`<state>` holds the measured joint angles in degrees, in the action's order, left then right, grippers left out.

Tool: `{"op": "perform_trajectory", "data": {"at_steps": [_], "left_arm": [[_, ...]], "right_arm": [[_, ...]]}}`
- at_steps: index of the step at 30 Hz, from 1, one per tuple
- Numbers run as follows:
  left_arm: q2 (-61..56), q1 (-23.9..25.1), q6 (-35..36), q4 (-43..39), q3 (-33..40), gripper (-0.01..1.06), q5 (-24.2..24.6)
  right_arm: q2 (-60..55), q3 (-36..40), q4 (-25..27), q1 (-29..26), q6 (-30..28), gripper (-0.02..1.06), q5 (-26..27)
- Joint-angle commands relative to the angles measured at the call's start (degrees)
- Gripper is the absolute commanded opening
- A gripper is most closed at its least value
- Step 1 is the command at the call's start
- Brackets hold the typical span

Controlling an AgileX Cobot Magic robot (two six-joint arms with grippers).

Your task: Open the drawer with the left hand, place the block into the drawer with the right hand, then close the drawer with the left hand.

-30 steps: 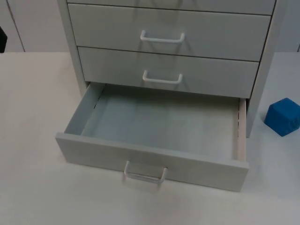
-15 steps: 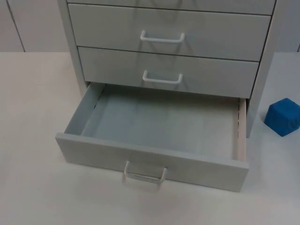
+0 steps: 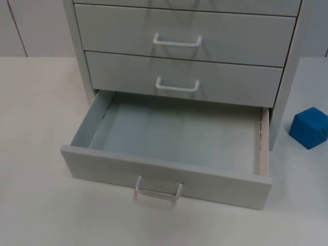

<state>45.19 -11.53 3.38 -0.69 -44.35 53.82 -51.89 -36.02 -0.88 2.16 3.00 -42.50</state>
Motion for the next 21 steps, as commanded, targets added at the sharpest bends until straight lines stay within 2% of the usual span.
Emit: {"op": "perform_trajectory", "data": {"at_steps": [1,6,21], "left_arm": [[-1.4,0.3,-0.2,-1.2,3.2,1.05,-2.8],[-4.4,0.3,0.1,-1.6,7.2,1.05,-6.5],[-8.2,0.3,0.1,-1.9,7.2,1.05,-6.6]], "right_arm": [[0.1,-0.2,0.0,-0.2,-0.1,1.05,0.0],[0.1,-0.2,0.0,-0.2,-0.1,1.05,0.0],[-1.0,-2.2,0.0,-0.2,-2.2,1.05,-0.1]]}}
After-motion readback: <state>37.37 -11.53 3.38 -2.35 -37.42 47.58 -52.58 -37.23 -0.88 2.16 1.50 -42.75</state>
